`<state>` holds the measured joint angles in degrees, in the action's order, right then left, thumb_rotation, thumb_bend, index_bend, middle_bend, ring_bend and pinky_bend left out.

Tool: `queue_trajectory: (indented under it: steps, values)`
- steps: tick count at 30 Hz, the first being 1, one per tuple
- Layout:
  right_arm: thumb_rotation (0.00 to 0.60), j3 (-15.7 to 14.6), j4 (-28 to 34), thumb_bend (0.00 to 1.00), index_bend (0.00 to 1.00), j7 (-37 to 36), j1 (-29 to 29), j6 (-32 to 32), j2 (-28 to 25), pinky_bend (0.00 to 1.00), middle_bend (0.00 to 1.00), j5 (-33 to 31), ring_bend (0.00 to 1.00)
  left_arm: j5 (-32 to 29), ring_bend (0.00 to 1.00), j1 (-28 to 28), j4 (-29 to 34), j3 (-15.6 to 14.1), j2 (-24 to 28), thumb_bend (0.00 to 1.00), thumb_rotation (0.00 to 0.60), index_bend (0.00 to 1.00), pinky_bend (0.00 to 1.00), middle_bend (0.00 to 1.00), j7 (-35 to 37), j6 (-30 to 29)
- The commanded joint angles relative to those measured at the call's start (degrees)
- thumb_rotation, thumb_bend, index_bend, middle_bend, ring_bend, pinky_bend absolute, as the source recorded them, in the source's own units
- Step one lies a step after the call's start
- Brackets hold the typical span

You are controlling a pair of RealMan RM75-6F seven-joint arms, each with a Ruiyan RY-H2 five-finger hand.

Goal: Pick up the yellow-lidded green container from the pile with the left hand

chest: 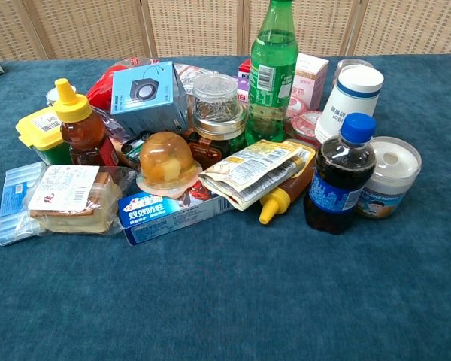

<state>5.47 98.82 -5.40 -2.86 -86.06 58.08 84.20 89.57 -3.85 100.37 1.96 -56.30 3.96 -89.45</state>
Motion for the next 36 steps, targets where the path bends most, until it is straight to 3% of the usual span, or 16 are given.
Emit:
queue_trajectory:
  steps: [1, 10, 16, 26, 36]
  values:
    - [0.600, 0.0, 0.0, 0.00, 0.00, 0.0, 0.0, 0.0, 0.0, 0.00, 0.00, 0.0, 0.00, 0.0, 0.00, 0.0, -0.1, 0.0, -0.1, 0.22, 0.600, 0.16, 0.00, 0.00, 0.0, 0.1]
    - [0.600, 0.1, 0.2, 0.00, 0.00, -0.4, 0.3, -0.7, -0.3, 0.00, 0.00, 0.2, 0.00, 0.2, 0.00, -2.2, -3.1, 0.5, -1.9, 0.22, 0.600, 0.12, 0.00, 0.00, -0.1, 3.1]
    - [0.600, 0.3, 0.3, 0.00, 0.00, -0.6, 0.2, -0.5, -0.4, 0.00, 0.00, -0.5, 0.00, 0.8, 0.00, -8.7, -7.2, 3.0, -3.0, 0.22, 0.600, 0.04, 0.00, 0.00, -2.5, 9.9]
    - [0.600, 0.6, 0.1, 0.00, 0.00, -2.5, 0.6, -1.0, -1.1, 0.00, 0.00, -0.5, 0.00, -6.8, 0.00, -19.6, -7.6, 6.4, -5.4, 0.22, 0.600, 0.02, 0.00, 0.00, -12.0, 25.9]
    - [0.600, 0.9, 0.1, 0.00, 0.00, -4.1, 0.7, -1.2, -1.6, 0.00, 0.00, -0.8, 0.00, -14.1, 0.00, -25.6, -8.5, 6.3, -8.7, 0.22, 0.600, 0.02, 0.00, 0.00, -22.6, 34.5]
